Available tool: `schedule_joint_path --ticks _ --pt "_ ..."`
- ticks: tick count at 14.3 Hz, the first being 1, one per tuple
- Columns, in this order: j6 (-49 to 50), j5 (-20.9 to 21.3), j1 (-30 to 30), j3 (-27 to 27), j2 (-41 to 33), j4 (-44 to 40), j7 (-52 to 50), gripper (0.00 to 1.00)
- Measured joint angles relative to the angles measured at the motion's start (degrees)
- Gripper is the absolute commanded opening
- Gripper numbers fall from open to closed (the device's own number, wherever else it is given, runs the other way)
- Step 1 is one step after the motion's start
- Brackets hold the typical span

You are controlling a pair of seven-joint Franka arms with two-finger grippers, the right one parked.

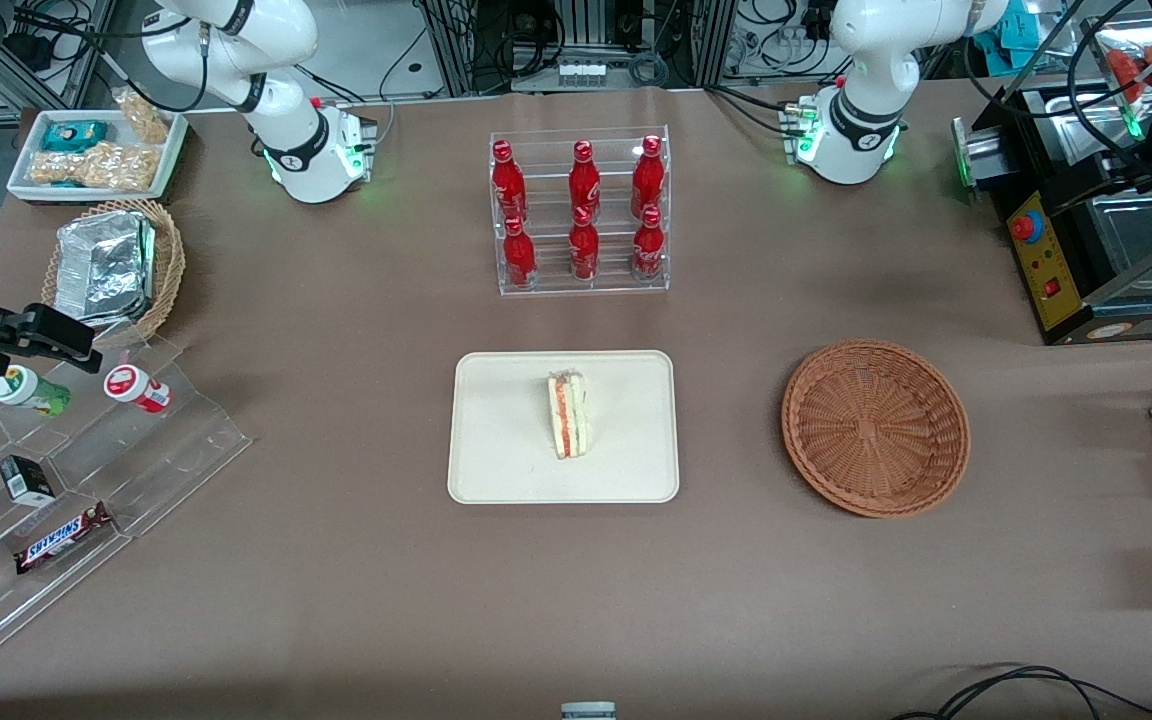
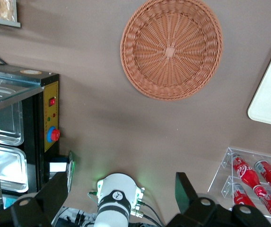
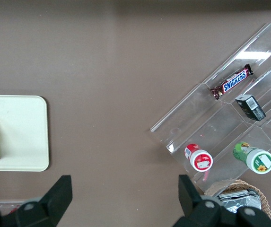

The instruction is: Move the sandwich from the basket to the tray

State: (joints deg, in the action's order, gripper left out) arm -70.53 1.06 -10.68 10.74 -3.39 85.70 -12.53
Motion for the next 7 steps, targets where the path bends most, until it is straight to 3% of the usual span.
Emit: schedule_joint_path --ticks 7 --pt "-0.59 -0.04 -0.03 -0.01 0.31 -0.09 0.0 1.0"
